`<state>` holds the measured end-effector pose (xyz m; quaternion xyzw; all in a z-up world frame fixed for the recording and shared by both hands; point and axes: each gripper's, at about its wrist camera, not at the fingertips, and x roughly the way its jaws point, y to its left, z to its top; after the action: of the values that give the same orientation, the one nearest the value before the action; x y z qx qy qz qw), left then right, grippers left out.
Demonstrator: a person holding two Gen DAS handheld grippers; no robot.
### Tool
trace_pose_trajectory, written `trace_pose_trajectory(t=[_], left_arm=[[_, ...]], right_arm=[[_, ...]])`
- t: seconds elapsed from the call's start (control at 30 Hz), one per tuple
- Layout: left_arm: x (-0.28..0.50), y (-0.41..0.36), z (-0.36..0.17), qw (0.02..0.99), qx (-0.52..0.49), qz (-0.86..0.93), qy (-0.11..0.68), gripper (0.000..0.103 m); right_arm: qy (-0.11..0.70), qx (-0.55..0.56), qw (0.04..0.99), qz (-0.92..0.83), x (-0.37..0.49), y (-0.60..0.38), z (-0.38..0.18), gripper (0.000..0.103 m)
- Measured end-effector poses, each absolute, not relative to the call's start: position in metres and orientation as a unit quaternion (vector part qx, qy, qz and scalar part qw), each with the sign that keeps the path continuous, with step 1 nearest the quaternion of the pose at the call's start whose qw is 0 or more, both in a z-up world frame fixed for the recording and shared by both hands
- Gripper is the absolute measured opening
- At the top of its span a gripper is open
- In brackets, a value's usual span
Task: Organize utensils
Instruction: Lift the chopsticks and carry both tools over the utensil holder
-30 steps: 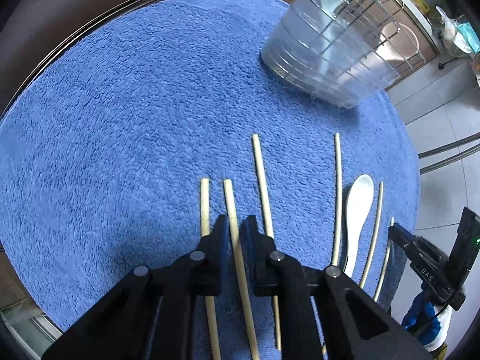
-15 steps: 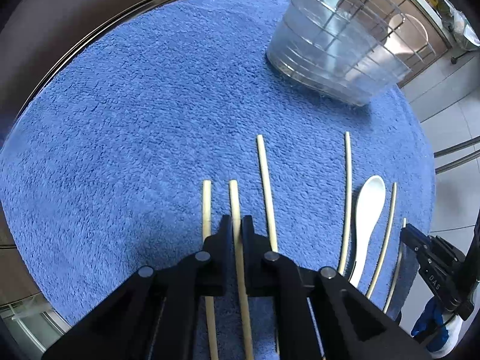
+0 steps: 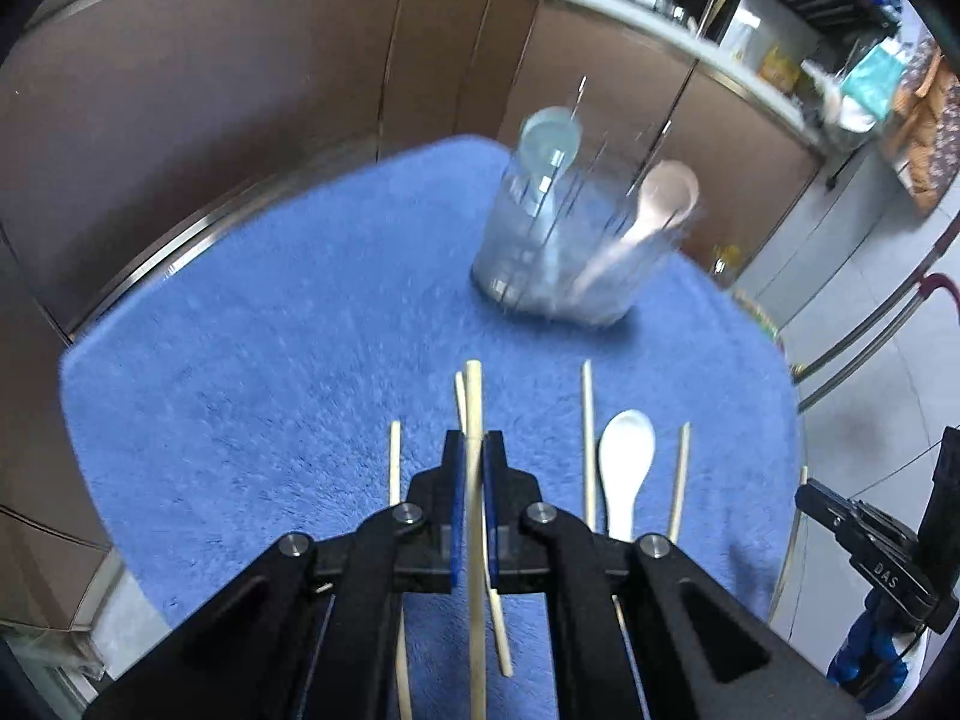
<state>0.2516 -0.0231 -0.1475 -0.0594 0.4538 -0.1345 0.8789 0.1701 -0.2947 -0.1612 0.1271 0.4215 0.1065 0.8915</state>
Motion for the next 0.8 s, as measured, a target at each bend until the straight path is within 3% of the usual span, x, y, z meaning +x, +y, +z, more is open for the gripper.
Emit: trace_pose_trajectory(t=[0.37, 0.63, 0.8], left_arm=[[0.231, -0.006, -0.036, 0.937, -0.069, -0.143, 0.312, 0.005], [0.285, -0.021, 0.04, 0.958, -0.107, -0.168, 0.208, 0.005], [0.335, -0.042, 0.045, 0.963, -0.123, -0.168, 0.171, 0.005]], right_arm=[[0.277, 0.116, 0.941, 0.153, 0.149, -0.269, -0.053, 0.006], [0.16, 0.1, 0.966, 0.175, 0.205, -0.249, 0.03, 0.006], [0.109, 0.098, 0.976, 0.162, 0.262, -0.248, 0.045, 0.006]])
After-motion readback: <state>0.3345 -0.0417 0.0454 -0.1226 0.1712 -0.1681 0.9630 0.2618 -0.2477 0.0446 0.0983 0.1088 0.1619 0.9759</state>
